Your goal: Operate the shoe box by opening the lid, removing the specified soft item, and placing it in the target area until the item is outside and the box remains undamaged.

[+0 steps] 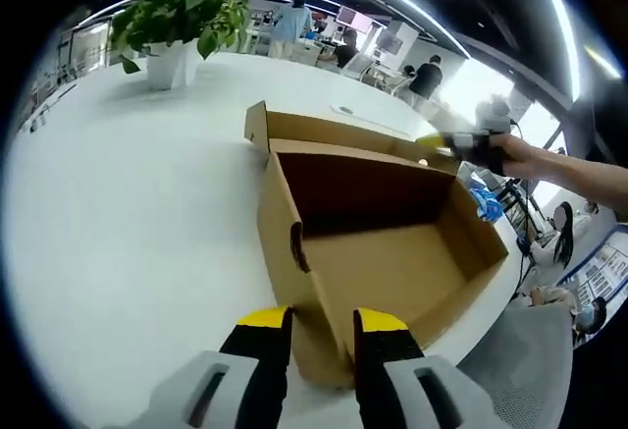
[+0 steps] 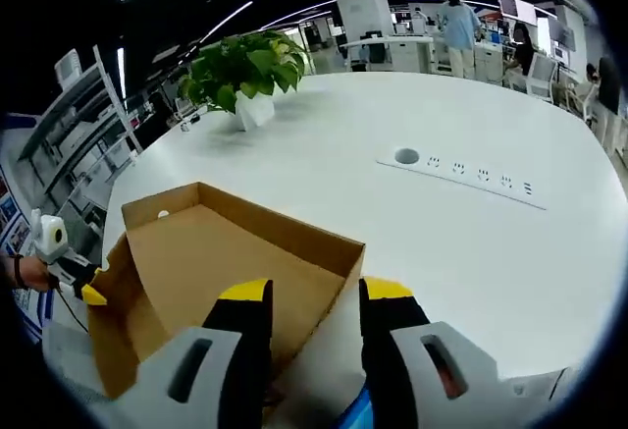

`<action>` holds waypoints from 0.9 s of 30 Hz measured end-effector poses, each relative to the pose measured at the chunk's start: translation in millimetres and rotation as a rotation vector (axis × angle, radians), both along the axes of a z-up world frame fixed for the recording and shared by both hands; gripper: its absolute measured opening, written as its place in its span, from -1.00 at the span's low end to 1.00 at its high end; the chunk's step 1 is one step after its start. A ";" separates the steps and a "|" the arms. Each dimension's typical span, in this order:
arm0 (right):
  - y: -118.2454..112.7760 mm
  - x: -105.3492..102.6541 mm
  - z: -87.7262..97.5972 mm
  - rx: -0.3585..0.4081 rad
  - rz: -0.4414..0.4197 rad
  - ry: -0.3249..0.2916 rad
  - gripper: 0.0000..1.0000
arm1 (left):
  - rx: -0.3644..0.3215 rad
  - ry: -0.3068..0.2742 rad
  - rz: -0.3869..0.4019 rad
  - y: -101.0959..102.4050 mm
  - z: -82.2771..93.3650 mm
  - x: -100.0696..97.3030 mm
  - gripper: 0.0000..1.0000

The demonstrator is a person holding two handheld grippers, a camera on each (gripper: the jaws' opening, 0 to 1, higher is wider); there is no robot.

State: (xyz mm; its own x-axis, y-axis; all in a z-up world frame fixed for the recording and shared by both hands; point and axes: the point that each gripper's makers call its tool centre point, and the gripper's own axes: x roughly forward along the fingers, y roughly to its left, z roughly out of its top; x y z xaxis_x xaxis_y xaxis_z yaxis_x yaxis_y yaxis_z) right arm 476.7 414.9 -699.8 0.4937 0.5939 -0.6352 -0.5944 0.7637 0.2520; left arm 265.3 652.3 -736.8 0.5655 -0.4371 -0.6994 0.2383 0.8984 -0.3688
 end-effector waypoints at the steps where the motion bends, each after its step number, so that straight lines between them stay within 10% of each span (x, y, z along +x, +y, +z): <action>1: 0.9 0.3 -0.6 -0.004 -0.005 0.003 -0.38 | -0.001 0.000 0.002 0.1 -0.2 0.0 -0.50; 27: -21.0 48.9 -49.4 -0.131 -0.172 0.130 -0.94 | 0.009 0.009 0.008 -0.6 -1.7 0.1 -0.52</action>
